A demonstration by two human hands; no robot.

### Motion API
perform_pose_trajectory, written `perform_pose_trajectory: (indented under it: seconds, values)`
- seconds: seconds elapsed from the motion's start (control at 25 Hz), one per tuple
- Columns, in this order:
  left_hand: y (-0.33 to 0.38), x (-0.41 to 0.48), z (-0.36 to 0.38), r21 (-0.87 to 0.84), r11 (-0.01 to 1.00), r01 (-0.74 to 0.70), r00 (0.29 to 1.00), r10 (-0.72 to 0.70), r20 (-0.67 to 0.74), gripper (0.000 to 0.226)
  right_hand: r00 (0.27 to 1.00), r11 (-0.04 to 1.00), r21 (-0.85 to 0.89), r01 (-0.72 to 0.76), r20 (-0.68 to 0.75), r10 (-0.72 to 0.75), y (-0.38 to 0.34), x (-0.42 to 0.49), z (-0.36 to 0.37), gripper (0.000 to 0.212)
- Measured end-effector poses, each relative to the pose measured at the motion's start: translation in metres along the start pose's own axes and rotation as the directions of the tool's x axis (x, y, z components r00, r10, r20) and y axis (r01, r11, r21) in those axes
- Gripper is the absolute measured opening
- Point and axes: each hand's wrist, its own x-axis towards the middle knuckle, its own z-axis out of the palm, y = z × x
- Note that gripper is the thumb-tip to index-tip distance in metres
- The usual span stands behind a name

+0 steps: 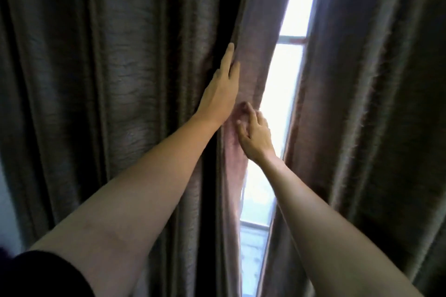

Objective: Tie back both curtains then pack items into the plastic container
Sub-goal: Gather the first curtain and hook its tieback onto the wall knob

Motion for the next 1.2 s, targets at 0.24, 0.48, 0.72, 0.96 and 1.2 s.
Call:
perform_pose_trajectory:
  seconds: [0.24, 0.48, 0.72, 0.96, 1.2]
  values:
    - [-0.075, -0.002, -0.026, 0.477, 0.878, -0.034, 0.972, 0.140, -0.188, 0.041, 0.976, 0.953, 0.243, 0.178, 0.082, -0.204, -0.034, 0.036, 0.068, 0.060]
    - [-0.136, 0.014, -0.052, 0.184, 0.975, 0.125, 0.985, -0.100, -0.138, 0.056, 0.941, 0.883, 0.394, 0.257, 0.106, -0.321, -0.078, 0.061, 0.119, 0.088]
    - [-0.209, 0.024, -0.063, 0.306, 0.951, 0.030, 0.987, 0.020, -0.158, 0.055, 0.931, 0.873, 0.384, 0.302, 0.079, -0.357, -0.122, 0.090, 0.176, 0.095]
    - [-0.303, 0.031, -0.087, 0.379, 0.925, -0.039, 0.980, 0.110, -0.166, 0.060, 0.940, 0.853, 0.434, 0.288, 0.043, -0.339, -0.185, 0.113, 0.256, 0.096]
    - [-0.395, 0.036, -0.115, 0.457, 0.883, -0.103, 0.956, 0.215, -0.201, 0.062, 0.937, 0.838, 0.453, 0.304, 0.017, -0.349, -0.250, 0.132, 0.320, 0.097]
